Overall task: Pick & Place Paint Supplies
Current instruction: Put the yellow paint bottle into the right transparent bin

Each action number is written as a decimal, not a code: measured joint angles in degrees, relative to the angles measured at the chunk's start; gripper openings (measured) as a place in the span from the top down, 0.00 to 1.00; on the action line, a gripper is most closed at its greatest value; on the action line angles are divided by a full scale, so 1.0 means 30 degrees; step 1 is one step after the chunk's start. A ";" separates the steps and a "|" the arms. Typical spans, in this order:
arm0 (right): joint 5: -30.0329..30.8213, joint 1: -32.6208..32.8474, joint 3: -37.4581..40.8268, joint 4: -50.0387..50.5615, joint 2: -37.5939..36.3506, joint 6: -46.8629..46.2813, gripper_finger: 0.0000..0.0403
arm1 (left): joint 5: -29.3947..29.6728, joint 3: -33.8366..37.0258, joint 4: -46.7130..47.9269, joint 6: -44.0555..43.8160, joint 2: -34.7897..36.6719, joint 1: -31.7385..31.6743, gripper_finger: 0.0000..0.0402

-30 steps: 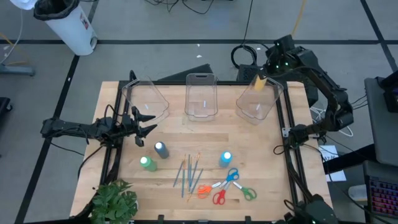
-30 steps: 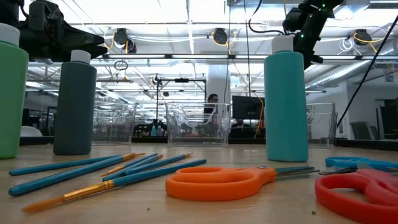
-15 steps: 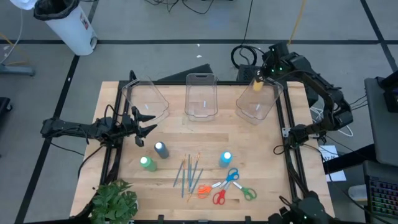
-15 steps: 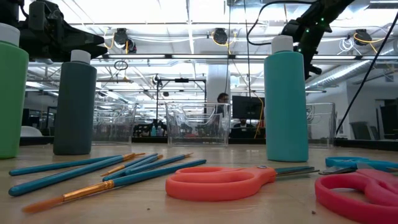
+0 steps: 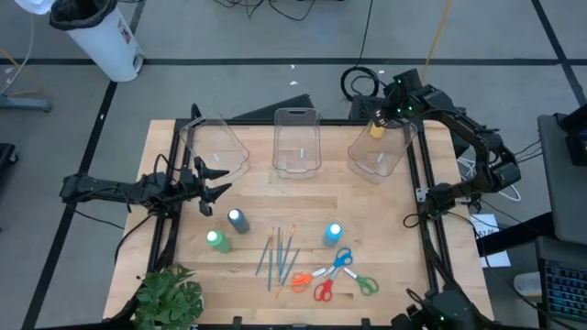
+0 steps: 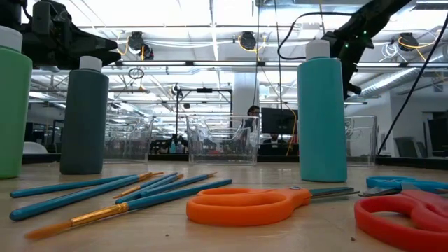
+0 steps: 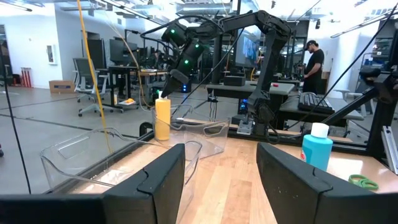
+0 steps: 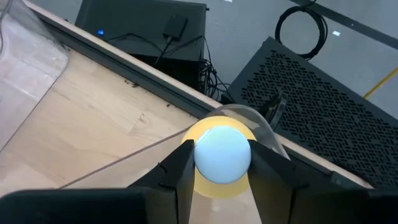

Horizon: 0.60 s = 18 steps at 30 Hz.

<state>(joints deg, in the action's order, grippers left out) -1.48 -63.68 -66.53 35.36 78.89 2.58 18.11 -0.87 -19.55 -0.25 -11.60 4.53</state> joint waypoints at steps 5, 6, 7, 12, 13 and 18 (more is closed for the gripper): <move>-0.0022 0.0000 0.0237 -0.0177 -0.0036 0.0084 0.69 | 0.0000 -0.0003 0.0000 0.0000 0.0000 0.0002 0.48; -0.0022 0.0000 0.0238 -0.0170 -0.0036 0.0044 0.68 | 0.0000 0.0001 0.0000 0.0000 -0.0006 -0.0005 0.48; -0.0022 0.0000 0.0248 -0.0157 -0.0036 -0.0078 0.67 | 0.0000 0.0001 -0.0004 0.0000 -0.0005 0.0001 0.48; 0.0001 0.0000 0.0310 0.0049 0.0000 -0.0015 0.60 | 0.0000 0.0002 0.0000 0.0000 -0.0001 -0.0005 0.48; 0.0007 0.0000 0.0310 0.0009 -0.0021 0.0145 0.58 | 0.0000 -0.0003 -0.0002 0.0000 -0.0005 -0.0005 0.48; 0.0468 0.0028 0.0310 -0.0090 -0.0701 0.0872 0.50 | 0.0000 0.0001 0.0000 0.0000 -0.0001 -0.0005 0.48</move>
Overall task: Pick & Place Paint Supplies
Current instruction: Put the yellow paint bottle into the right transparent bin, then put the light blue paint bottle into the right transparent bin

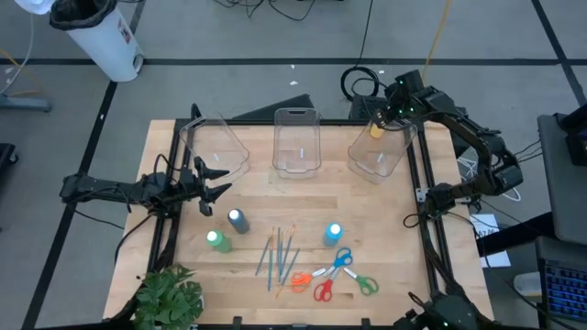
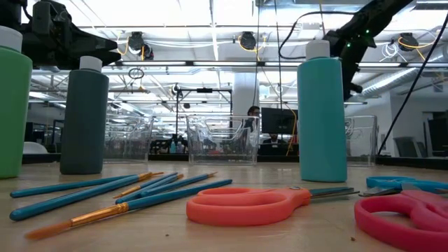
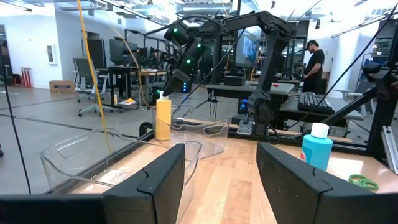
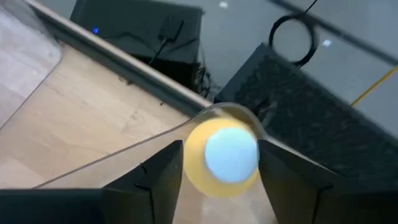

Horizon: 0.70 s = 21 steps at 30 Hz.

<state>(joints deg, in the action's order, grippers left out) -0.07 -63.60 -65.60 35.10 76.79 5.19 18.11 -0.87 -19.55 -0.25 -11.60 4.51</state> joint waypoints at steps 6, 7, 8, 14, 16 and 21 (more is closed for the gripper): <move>0.0011 0.0001 0.0000 -0.0055 -0.1864 0.0578 0.44 | 0.0000 -0.0003 0.0000 0.0000 -0.0004 0.0002 0.48; 0.0006 0.0001 0.0000 -0.0060 -0.2219 0.0620 0.43 | 0.0000 -0.0002 0.0000 0.0000 0.0001 0.0003 0.48; -0.0002 0.0018 0.0000 -0.0060 -0.2586 0.0648 0.43 | 0.0000 -0.0006 0.0000 0.0000 -0.0001 0.0007 0.48; -0.0618 0.0841 0.0000 -0.0208 -0.4704 0.1655 0.43 | 0.0000 -0.0006 0.0000 0.0000 0.0001 0.0000 0.48; -0.1466 0.1452 0.0000 -0.0206 -0.5271 0.2129 0.44 | 0.0000 -0.0006 0.0000 0.0000 0.0001 0.0006 0.48; -0.2580 0.3571 0.0000 -0.0206 -0.6311 0.3104 0.44 | 0.0000 -0.0006 0.0000 0.0000 -0.0006 0.0007 0.48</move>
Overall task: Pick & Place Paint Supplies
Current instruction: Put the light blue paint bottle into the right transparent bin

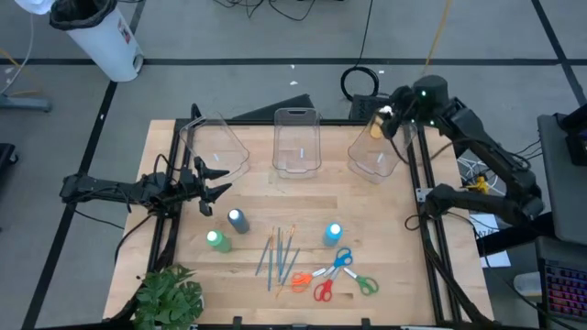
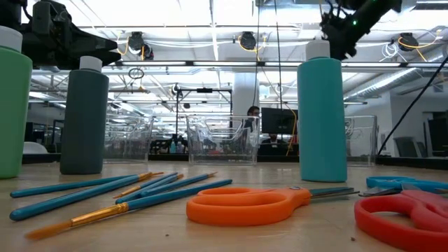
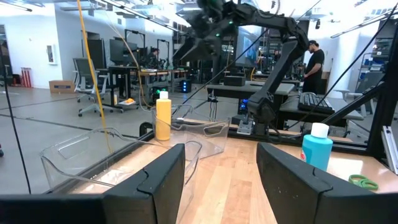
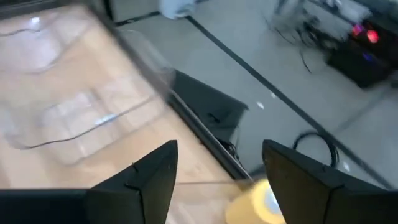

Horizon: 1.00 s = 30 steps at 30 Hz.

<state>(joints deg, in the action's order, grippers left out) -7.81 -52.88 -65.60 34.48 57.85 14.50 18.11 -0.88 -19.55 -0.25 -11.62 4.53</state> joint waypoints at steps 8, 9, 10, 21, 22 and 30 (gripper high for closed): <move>0.0001 0.4201 0.0000 0.0022 -0.0411 0.1399 0.43 | 0.0000 0.0003 0.0000 0.0000 0.0004 -0.0003 0.48; 0.0001 0.4667 0.0000 0.0022 -0.0405 0.1406 0.43 | 0.0000 0.0000 -0.0001 0.0000 0.0004 -0.0004 0.48; 0.0001 0.5127 0.0000 0.0022 -0.0391 0.1406 0.43 | 0.0000 0.0000 0.0000 0.0000 0.0002 -0.0003 0.48; 0.0007 0.9571 0.0000 0.0022 -0.0353 0.1347 0.44 | 0.0000 0.0000 -0.0006 0.0000 0.0001 -0.0007 0.48; 0.0007 0.9910 0.0000 0.0022 -0.0353 0.1340 0.44 | 0.0000 0.0000 0.0000 0.0000 0.0007 -0.0007 0.48; 0.0007 1.2455 0.0000 0.0022 -0.0353 -0.0914 0.44 | 0.0000 0.0000 0.0000 0.0000 0.0005 -0.0007 0.48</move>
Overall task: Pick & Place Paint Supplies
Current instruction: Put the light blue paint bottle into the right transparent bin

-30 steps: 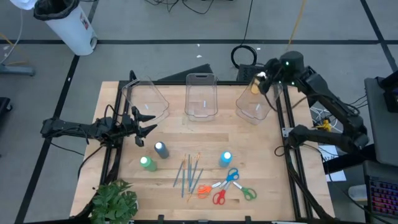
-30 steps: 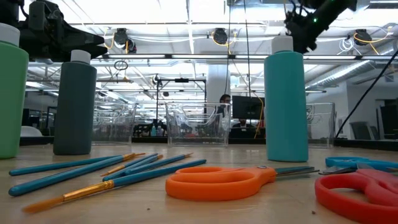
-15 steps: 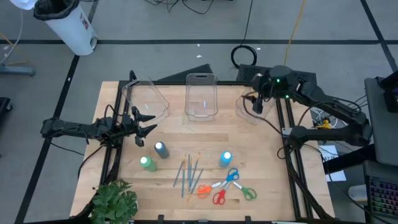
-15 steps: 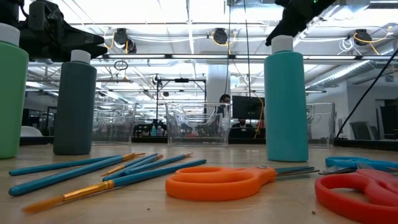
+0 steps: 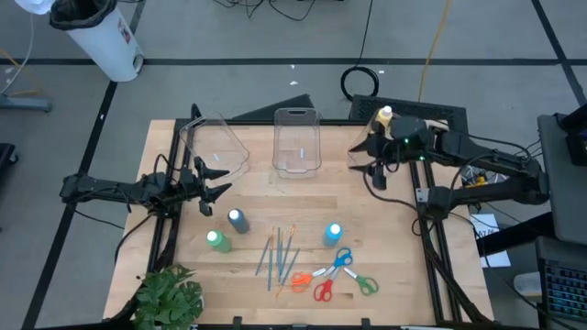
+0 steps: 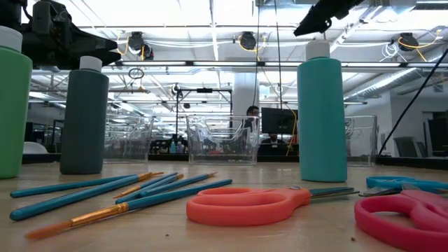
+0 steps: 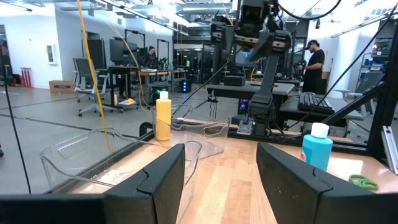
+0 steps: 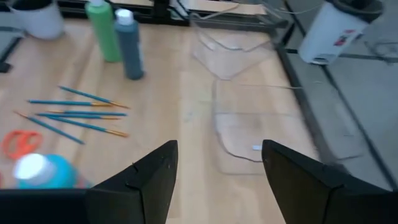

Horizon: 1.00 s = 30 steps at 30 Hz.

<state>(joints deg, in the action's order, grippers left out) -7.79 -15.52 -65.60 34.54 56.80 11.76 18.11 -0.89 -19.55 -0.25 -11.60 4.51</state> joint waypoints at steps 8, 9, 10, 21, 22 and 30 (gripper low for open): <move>0.0008 0.1785 0.0000 -0.0007 0.0000 -0.4635 0.45 | 0.0000 0.0000 0.0000 0.0000 -0.0003 0.0005 0.48; 0.0015 0.1825 0.0000 -0.0007 0.0000 -0.6176 0.45 | 0.0000 0.0002 0.0000 0.0000 0.0002 0.0004 0.48; 0.0022 0.1800 0.0000 -0.0007 0.0001 -0.7725 0.46 | 0.0000 0.0000 0.0000 0.0000 0.0000 0.0003 0.48; 0.0000 0.0922 -0.0007 0.3280 0.0839 -0.9731 0.46 | 0.0000 0.0000 -0.0007 0.0000 0.0002 0.0000 0.48; 0.0000 0.0922 -0.0007 0.3744 0.1063 -0.9572 0.47 | 0.0000 0.0000 0.0000 0.0000 -0.0005 0.0007 0.48; 0.0008 0.1356 -0.0006 0.8878 0.2935 -0.5318 0.47 | 0.0000 0.0000 0.0000 0.0000 -0.0003 0.0005 0.48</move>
<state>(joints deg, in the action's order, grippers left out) -7.77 -11.45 -65.62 61.18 65.60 -4.19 18.11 -0.89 -19.55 -0.25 -11.61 4.53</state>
